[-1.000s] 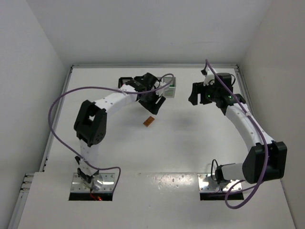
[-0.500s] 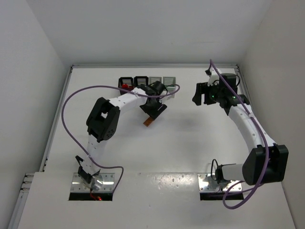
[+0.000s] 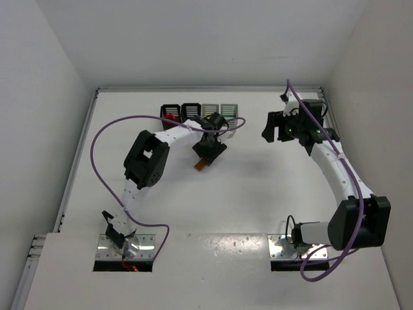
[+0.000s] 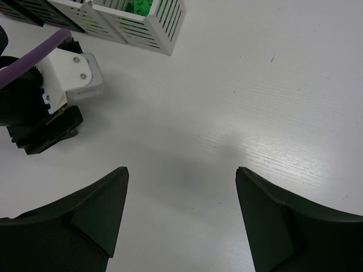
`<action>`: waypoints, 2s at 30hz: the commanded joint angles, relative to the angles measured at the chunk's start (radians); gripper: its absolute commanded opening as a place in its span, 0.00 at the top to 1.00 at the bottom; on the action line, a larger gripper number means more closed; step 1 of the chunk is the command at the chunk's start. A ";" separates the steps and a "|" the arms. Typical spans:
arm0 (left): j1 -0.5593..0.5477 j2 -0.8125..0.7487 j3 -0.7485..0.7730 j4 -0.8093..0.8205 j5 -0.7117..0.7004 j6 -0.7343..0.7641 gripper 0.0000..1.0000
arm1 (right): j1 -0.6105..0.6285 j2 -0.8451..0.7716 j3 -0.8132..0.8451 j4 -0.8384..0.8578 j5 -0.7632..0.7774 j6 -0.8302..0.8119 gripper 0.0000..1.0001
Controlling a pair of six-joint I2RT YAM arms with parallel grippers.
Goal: Sort the legos into containers by color
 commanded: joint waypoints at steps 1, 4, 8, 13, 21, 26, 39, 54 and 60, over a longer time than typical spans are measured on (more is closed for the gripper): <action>-0.013 0.013 0.031 0.001 0.045 -0.001 0.41 | -0.007 -0.008 0.021 0.016 -0.020 -0.002 0.23; -0.013 0.023 0.031 -0.008 0.068 -0.001 0.50 | -0.007 0.001 0.030 0.007 -0.020 -0.002 0.23; -0.013 0.036 0.031 -0.008 0.088 0.008 0.63 | -0.007 0.010 0.030 0.007 -0.020 -0.002 0.23; -0.013 0.007 0.011 -0.017 0.101 0.017 0.76 | -0.016 0.010 0.030 -0.002 -0.020 -0.002 0.23; 0.024 -0.355 -0.044 0.142 0.217 0.013 0.80 | -0.016 -0.008 0.000 0.008 -0.040 0.025 0.24; 0.094 -0.495 -0.027 0.277 0.217 -0.039 0.88 | -0.016 -0.008 -0.011 0.009 -0.058 0.025 0.26; 0.315 -0.376 0.083 0.559 0.157 -0.214 0.90 | -0.016 0.038 -0.011 0.009 -0.049 0.016 0.27; 0.343 -0.196 0.160 0.569 0.190 -0.259 0.88 | -0.016 0.104 0.007 0.027 -0.049 0.016 0.27; 0.343 -0.164 0.151 0.569 0.171 -0.250 0.85 | -0.016 0.104 0.007 0.027 -0.049 0.007 0.27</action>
